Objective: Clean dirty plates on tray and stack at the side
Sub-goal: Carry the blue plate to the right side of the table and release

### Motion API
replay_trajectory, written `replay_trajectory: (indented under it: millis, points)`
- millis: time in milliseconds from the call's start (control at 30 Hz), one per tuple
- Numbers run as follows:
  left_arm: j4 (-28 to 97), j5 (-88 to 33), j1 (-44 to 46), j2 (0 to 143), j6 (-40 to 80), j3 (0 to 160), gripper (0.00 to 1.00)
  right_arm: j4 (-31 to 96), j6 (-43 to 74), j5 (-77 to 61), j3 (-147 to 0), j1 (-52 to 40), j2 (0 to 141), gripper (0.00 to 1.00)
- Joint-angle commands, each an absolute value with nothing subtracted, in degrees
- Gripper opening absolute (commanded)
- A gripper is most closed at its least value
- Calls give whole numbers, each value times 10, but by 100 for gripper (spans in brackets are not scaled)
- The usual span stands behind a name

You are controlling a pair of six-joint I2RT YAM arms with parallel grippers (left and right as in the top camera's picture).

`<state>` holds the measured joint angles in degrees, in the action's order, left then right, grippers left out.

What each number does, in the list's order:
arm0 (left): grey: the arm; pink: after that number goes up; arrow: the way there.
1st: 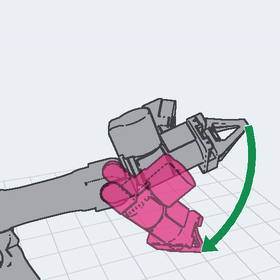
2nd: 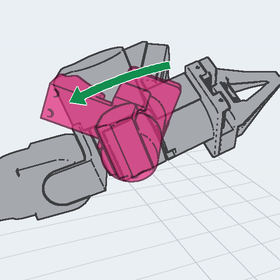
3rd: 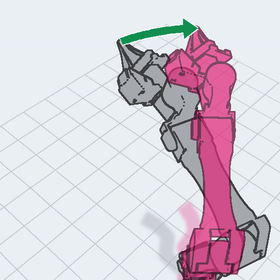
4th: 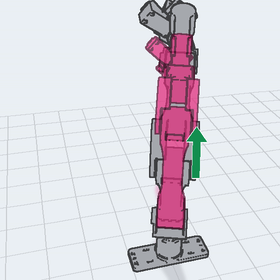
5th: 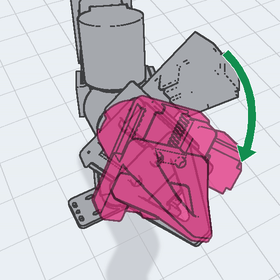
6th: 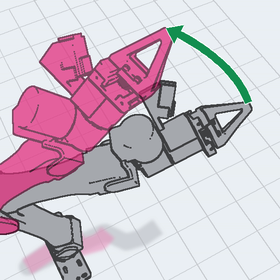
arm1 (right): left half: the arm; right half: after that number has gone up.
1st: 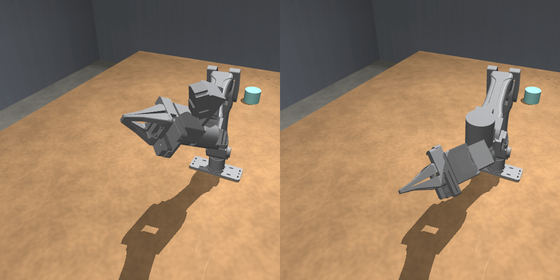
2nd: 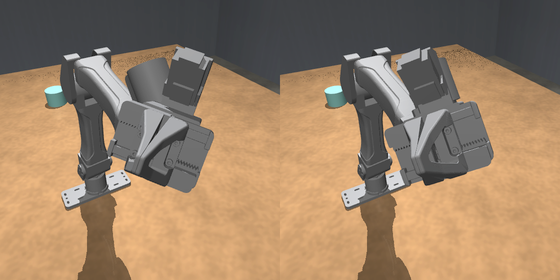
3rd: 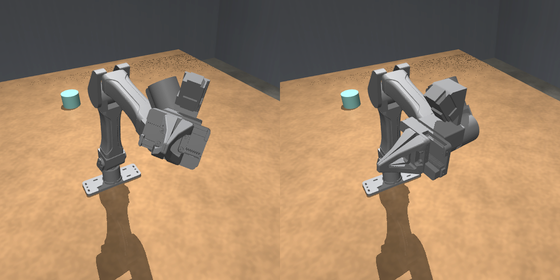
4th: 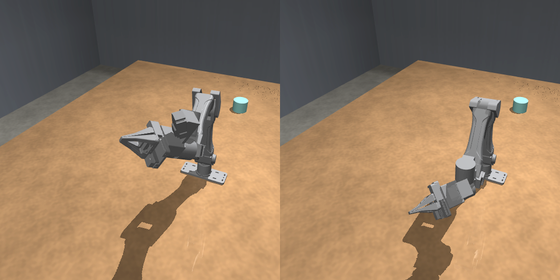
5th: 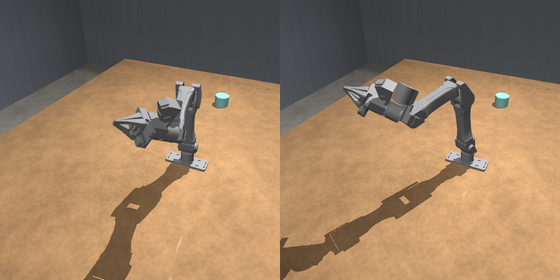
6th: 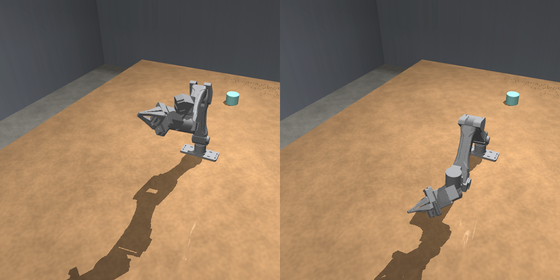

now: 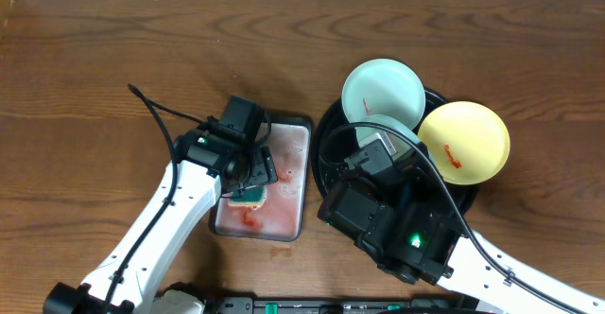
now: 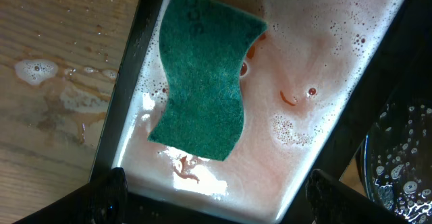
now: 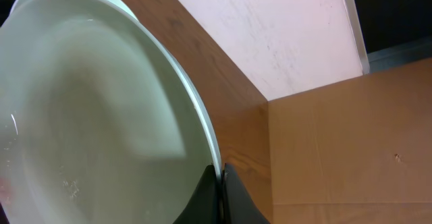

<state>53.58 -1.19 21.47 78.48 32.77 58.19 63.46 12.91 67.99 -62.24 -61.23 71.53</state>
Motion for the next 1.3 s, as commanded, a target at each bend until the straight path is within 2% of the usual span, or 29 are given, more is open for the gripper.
replay_trajectory:
  millis: [0, 433, 967, 1067, 1167, 1267]
  points:
    - [539, -10, 212, 779, 326, 581, 85, 635, 133, 707, -634, -618, 715, 1]
    - [539, -10, 212, 779, 326, 581, 85, 641, 192, 699, -634, -596, 715, 1]
    - [539, -10, 212, 779, 326, 581, 85, 648, 176, 691, -634, -581, 715, 1]
    - [537, -10, 212, 779, 326, 581, 85, 652, 201, 688, -634, -577, 715, 1]
    - [536, -10, 212, 779, 326, 581, 85, 651, 275, 634, -634, -553, 715, 1]
    - [537, -10, 212, 779, 326, 581, 85, 645, 330, 497, -634, -475, 715, 1]
